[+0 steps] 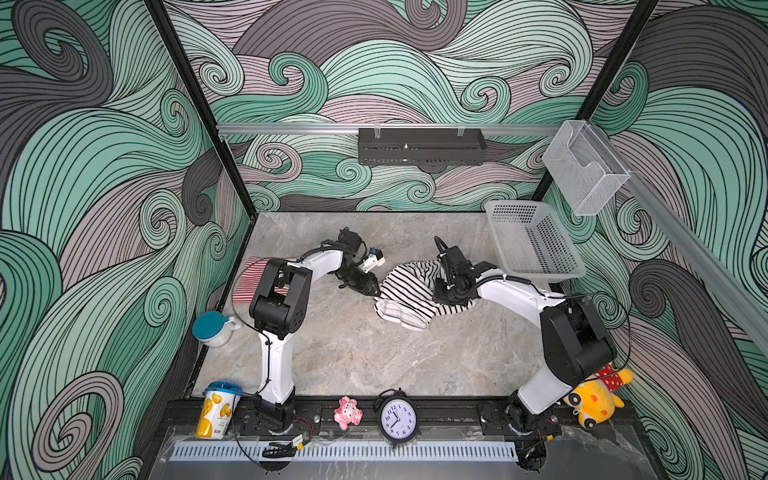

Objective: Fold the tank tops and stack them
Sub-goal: 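Grasp the striped garment's edge with the left gripper while the right holds another edge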

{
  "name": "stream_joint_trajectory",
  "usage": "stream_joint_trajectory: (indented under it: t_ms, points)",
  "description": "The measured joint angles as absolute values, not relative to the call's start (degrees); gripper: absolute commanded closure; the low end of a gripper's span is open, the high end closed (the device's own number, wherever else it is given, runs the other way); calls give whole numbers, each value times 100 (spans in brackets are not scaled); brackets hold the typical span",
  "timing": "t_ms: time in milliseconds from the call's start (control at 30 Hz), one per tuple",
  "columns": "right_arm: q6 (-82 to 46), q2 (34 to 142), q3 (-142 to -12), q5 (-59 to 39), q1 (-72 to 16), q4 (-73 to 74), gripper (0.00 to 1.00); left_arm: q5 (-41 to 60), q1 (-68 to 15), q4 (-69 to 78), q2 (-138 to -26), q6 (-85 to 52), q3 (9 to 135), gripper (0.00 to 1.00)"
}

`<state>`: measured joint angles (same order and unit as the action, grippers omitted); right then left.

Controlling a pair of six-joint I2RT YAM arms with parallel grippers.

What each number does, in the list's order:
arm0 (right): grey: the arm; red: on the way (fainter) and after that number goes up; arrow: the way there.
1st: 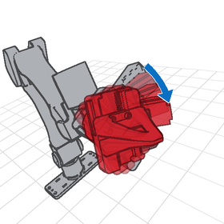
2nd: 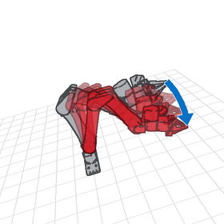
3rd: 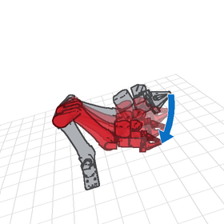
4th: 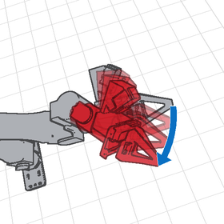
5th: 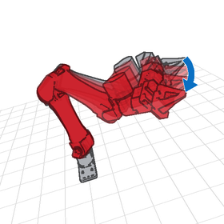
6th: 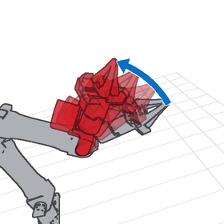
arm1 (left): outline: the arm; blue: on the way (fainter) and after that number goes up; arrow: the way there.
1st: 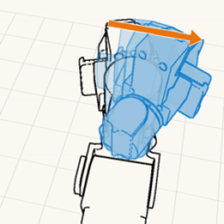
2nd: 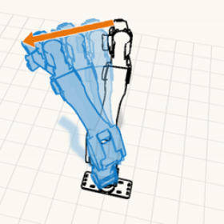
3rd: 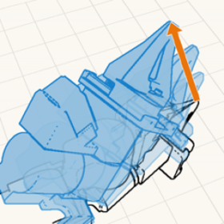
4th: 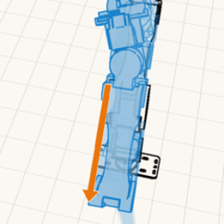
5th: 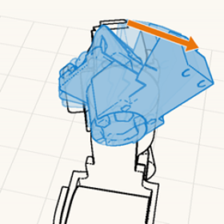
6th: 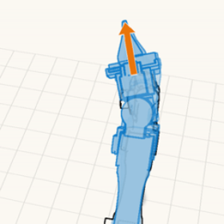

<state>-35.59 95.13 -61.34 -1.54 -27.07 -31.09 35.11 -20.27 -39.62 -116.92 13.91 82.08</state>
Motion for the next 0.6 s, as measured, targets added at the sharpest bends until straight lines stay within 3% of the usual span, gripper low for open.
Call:
stream_joint_trajectory:
  t_ms: [467, 600]
  points:
    - [-3559, 9386, -6125, -158, -2665, -3089, 100, 3638, -1968, -4003, -11692, 1457, 8272, 100]
    - [-3559, 9386, -6125, -187, -2648, -3081, 100, 3653, -1863, -4018, -11679, 1459, 8272, 100]
